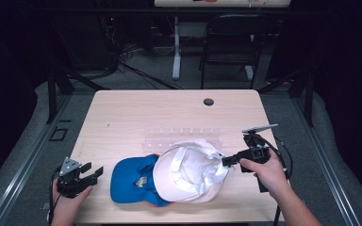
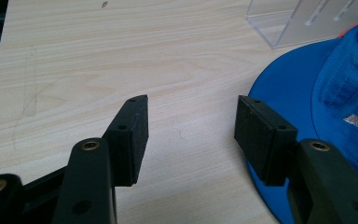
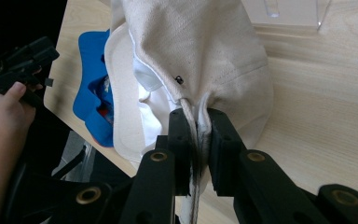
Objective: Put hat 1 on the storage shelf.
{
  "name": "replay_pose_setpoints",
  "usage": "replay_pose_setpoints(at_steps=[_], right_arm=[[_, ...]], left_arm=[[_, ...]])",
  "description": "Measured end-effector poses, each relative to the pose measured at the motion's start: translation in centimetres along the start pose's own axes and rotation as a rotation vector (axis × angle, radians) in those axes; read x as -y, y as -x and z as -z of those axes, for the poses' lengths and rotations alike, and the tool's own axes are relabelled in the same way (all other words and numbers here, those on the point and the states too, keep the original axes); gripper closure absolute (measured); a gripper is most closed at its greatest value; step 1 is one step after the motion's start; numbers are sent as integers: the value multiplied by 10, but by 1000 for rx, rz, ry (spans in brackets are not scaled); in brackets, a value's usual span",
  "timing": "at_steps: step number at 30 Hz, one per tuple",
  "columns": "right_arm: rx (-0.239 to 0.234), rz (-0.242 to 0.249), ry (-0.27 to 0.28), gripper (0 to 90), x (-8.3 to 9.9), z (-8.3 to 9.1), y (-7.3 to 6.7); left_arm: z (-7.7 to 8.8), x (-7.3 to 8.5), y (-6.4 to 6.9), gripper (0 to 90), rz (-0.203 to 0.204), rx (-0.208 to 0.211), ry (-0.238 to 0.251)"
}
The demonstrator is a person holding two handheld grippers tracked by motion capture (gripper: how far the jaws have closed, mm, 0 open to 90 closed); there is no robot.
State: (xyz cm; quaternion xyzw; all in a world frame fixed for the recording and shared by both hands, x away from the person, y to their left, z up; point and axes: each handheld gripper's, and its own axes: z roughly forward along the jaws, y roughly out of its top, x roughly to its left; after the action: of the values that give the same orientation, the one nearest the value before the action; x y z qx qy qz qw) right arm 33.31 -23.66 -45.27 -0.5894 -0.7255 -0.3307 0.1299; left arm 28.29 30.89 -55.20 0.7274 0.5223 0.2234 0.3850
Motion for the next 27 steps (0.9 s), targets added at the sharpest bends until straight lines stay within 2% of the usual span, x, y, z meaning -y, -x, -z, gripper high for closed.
replay_pose_setpoints(at_steps=[4,6,9,11,16,17,18,21,23,24,25,26,27], right_arm=[[0,-13,13,812,-1,0,-4],[-34,-9,-12,812,-4,3,-6],[-43,-20,-16,812,-6,4,-7],[-69,-47,-1,812,-8,5,-8],[-132,-85,-2,814,-10,7,-9],[-132,-85,-2,814,-10,7,-9],[-171,-104,0,814,-10,8,-8],[-225,-129,8,815,-10,8,-8],[-241,-133,8,815,-10,8,-8],[-274,-139,11,815,-10,8,-8],[-274,-139,11,815,-10,8,-8],[-298,-154,21,815,-10,7,-9],[-298,-154,21,815,-10,7,-9]], left_arm=[[0,0,0,448,0,0,0],[0,0,0,448,1,2,2],[0,0,0,448,0,0,0],[0,0,0,448,0,2,3],[0,0,0,448,0,2,3],[0,0,0,448,0,2,3],[0,0,0,448,0,2,3],[0,0,-1,448,-1,2,3],[0,0,0,448,-1,1,3],[0,0,0,449,-1,1,4],[0,0,0,449,-1,0,4],[1,0,0,448,-2,-2,3],[1,0,0,448,-2,-2,3]])
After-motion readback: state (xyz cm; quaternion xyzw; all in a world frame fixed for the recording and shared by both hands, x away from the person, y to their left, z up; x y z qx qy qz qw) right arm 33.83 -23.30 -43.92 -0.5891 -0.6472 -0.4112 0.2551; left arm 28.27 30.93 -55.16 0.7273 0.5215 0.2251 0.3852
